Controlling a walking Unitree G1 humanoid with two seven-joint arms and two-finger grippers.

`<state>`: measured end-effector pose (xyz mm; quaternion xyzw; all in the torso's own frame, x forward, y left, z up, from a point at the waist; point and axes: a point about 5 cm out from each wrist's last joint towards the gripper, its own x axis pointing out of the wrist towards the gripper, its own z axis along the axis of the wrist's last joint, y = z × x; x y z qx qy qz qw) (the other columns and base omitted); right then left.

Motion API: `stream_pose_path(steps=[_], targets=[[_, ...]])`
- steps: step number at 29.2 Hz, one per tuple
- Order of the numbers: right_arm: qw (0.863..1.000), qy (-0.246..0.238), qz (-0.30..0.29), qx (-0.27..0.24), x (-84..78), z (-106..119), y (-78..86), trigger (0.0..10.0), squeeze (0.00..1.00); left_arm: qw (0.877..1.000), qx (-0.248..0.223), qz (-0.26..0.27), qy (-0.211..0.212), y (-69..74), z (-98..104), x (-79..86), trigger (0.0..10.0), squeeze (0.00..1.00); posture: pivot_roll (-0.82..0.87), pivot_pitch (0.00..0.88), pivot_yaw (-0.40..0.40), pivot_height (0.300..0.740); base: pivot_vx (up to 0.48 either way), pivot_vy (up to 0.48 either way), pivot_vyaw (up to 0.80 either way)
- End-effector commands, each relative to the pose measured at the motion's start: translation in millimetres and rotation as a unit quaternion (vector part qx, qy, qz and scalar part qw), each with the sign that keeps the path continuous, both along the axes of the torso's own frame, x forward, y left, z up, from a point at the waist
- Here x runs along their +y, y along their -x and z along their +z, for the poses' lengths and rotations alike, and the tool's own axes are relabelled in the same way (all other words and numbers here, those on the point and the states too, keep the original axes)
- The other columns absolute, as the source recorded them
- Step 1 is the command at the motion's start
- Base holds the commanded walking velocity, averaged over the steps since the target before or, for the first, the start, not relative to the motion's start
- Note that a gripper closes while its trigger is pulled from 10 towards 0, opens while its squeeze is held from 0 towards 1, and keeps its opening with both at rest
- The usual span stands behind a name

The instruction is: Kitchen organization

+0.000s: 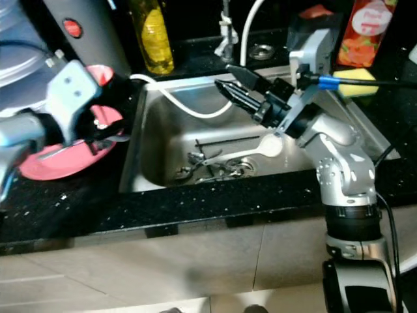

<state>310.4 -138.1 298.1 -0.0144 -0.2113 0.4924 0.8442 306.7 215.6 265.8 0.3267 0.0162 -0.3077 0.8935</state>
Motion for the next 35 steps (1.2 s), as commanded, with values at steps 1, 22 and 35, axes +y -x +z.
stream_pose_path(steps=[1, 22, 35], targets=[[1.000, 0.001, 0.016, -0.003, 3.5, 3.0, 2.6, 10.0, 0.00, 1.000, 0.005, 0.008, -0.016, 5.8, 4.0, 8.1, 10.0, 0.00, 0.02, 0.049, 0.084, 0.740, 0.000, 0.000, 0.00], [0.994, -0.021, 0.107, 0.000, 25.7, 12.8, 11.1, 10.0, 0.00, 0.953, 0.059, 0.042, -0.294, 4.8, -35.3, 74.4, 10.0, 0.00, 0.05, 0.039, 0.044, 0.740, 0.000, 0.000, 0.00], [0.996, -0.025, 0.091, 0.002, 24.2, 13.4, 10.8, 10.0, 0.00, 0.956, -0.005, -0.024, -0.293, -31.6, -34.6, 41.6, 6.4, 0.00, 0.03, 0.052, 0.051, 0.740, 0.000, 0.000, 0.00]])
